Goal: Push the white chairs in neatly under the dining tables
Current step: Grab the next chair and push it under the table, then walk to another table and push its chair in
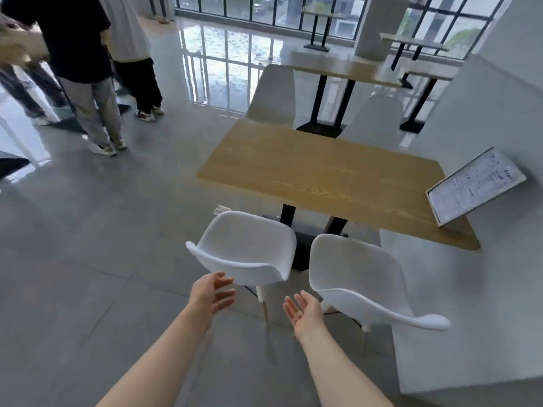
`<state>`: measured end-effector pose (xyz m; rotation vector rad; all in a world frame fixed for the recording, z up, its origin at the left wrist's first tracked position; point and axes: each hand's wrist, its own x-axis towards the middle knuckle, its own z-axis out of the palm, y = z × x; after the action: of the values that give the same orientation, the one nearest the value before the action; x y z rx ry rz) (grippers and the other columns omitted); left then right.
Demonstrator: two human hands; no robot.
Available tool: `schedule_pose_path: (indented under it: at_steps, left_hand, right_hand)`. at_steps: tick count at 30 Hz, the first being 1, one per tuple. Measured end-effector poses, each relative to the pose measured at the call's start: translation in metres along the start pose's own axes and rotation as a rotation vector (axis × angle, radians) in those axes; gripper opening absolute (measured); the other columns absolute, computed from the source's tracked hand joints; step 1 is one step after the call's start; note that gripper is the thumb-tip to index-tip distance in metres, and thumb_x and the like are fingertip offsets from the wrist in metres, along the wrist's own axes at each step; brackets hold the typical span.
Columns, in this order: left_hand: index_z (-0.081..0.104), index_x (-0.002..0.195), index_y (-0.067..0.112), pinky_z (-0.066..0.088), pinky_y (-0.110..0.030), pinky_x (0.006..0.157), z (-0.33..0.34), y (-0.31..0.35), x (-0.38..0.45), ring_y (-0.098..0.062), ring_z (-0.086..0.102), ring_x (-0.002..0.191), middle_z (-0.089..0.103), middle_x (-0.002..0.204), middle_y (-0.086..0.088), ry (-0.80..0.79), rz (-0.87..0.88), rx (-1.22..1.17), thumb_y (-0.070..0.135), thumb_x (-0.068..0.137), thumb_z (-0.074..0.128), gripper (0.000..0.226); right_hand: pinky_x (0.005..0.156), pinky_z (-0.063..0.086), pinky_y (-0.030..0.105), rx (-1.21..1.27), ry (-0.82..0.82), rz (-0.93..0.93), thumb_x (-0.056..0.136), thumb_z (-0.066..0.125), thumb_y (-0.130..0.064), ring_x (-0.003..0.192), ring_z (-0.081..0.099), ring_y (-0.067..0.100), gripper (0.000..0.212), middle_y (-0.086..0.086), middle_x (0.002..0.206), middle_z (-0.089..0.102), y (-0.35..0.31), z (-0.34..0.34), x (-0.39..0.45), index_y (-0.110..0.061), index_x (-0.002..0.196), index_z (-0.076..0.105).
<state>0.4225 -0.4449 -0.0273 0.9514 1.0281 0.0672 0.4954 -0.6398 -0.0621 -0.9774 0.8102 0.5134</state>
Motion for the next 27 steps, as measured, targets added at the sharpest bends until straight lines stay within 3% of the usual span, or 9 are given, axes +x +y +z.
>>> schedule_pose_path:
  at_steps: [3, 11, 18, 22, 27]
  left_hand:
    - [0.055, 0.108, 0.007, 0.053, -0.037, 0.064, -0.061, 0.044, 0.004, -0.027, 0.059, 0.072, 0.063, 0.090, -0.008, 0.082, 0.019, -0.047, 0.013, 0.096, 0.037, 0.023]
    - [0.056, 0.091, 0.011, 0.052, -0.037, 0.063, -0.147, 0.143, 0.082, -0.027, 0.058, 0.073, 0.063, 0.091, -0.008, 0.106, 0.018, -0.090, 0.017, 0.098, 0.034, 0.024]
    - [0.056, 0.093, 0.011, 0.053, -0.037, 0.064, -0.180, 0.279, 0.196, -0.026, 0.059, 0.074, 0.064, 0.090, -0.006, 0.103, 0.056, -0.025, 0.018, 0.099, 0.032, 0.026]
    - [0.055, 0.089, 0.011, 0.052, -0.036, 0.066, -0.195, 0.365, 0.248, -0.026, 0.058, 0.072, 0.063, 0.089, -0.007, 0.084, 0.110, -0.021, 0.017, 0.099, 0.032, 0.026]
    - [0.056, 0.088, 0.011, 0.052, -0.037, 0.066, -0.199, 0.443, 0.330, -0.026, 0.058, 0.074, 0.064, 0.091, -0.007, 0.051, 0.073, -0.016, 0.021, 0.100, 0.031, 0.030]
  right_hand:
    - [0.065, 0.051, 0.033, -0.042, -0.069, 0.028, 0.091, 0.051, -0.009, 0.074, 0.060, 0.025, 0.009, 0.006, 0.090, 0.055, 0.034, 0.069, -0.024, -0.006, 0.082, 0.053]
    - [0.059, 0.049, 0.030, -0.020, -0.073, 0.029, 0.091, 0.048, -0.012, 0.074, 0.057, 0.023, 0.012, 0.007, 0.086, 0.054, 0.080, 0.233, 0.007, -0.007, 0.080, 0.053]
    - [0.056, 0.048, 0.028, 0.032, 0.009, 0.072, 0.090, 0.045, -0.011, 0.066, 0.053, 0.021, 0.015, 0.007, 0.081, 0.049, 0.114, 0.388, 0.068, -0.007, 0.077, 0.051]
    - [0.044, 0.052, 0.023, 0.012, -0.048, 0.069, 0.091, 0.044, -0.009, 0.066, 0.054, 0.020, 0.016, 0.006, 0.081, 0.050, 0.117, 0.491, 0.086, -0.008, 0.076, 0.049]
    - [0.058, 0.049, 0.024, 0.054, -0.087, 0.027, 0.091, 0.046, -0.009, 0.067, 0.053, 0.017, 0.019, 0.003, 0.076, 0.051, 0.098, 0.606, 0.116, -0.010, 0.073, 0.051]
